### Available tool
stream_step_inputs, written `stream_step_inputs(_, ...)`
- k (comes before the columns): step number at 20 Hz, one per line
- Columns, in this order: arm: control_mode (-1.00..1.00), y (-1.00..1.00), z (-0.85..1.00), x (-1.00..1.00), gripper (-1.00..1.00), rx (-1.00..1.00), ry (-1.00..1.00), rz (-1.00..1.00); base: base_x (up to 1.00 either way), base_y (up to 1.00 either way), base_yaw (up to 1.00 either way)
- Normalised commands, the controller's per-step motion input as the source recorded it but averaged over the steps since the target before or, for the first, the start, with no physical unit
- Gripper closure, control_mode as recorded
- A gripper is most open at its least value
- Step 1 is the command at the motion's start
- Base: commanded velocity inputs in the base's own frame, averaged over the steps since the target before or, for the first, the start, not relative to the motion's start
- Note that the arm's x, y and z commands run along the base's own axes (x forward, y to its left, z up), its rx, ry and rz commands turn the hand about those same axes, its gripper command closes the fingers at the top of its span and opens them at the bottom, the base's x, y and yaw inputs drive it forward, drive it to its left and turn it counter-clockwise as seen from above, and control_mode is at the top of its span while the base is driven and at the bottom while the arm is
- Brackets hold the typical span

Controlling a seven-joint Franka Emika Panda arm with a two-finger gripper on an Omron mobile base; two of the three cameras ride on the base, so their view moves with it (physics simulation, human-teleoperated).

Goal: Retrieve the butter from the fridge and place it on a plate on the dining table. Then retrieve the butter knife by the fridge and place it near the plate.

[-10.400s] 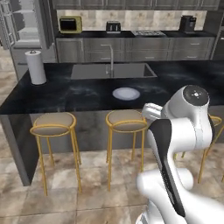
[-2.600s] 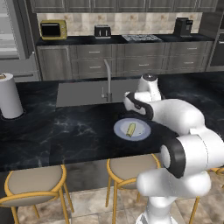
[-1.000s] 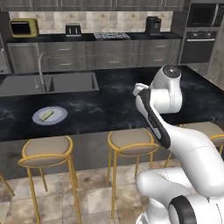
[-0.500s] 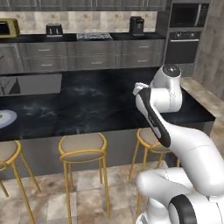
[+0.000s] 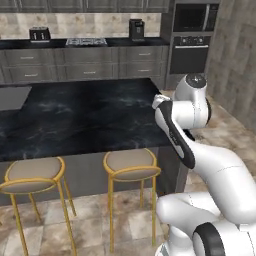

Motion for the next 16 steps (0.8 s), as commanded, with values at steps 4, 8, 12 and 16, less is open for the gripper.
stream_step_inputs(4,1.0,0.0,0.0,0.0,-1.0,0.0,0.0,0.0,0.24,-1.0,0.0)
stream_step_inputs(8,1.0,0.0,0.0,0.0,-1.0,0.0,0.0,0.0,0.36,-1.0,0.0)
stream_step_inputs(12,1.0,0.0,0.0,0.0,-1.0,0.0,0.0,0.0,0.45,-1.0,0.0)
stream_step_inputs(16,1.0,0.0,0.0,0.0,-1.0,0.0,0.0,0.0,0.71,-0.97,0.01)
